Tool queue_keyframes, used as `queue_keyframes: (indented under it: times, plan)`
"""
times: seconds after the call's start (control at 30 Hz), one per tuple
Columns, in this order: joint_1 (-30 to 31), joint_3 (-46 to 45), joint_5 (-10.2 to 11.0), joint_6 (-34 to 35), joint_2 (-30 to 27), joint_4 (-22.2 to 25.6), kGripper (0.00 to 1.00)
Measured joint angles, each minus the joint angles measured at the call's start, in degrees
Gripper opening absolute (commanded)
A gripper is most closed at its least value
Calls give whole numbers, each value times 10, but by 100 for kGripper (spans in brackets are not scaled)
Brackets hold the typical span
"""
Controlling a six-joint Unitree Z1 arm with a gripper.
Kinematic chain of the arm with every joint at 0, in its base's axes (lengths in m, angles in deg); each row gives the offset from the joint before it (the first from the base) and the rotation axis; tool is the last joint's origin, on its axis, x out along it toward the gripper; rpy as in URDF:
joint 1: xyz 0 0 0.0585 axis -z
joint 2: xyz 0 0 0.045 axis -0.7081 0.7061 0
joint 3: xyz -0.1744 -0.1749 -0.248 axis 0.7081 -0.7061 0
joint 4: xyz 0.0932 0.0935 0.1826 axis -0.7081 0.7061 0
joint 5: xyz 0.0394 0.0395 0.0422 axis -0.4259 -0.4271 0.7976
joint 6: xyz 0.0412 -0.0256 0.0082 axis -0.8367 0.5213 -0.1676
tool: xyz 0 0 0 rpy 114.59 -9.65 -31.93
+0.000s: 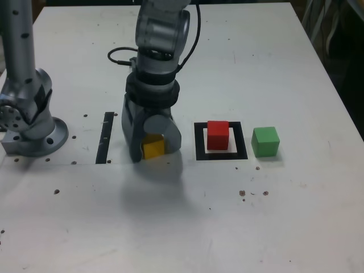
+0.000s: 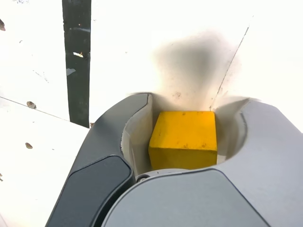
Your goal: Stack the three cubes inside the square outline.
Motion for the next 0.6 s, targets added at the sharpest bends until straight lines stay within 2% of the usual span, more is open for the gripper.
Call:
queue_keyframes:
  times: [0.17, 0.43, 0.5, 0.6]
  plan:
    - [0, 20, 11, 3, 2, 29, 18]
    - [0, 100, 37, -1, -2, 145, 12]
    - [0, 139, 44, -17, -10, 183, 11]
    - [0, 181, 56, -54, -14, 198, 11]
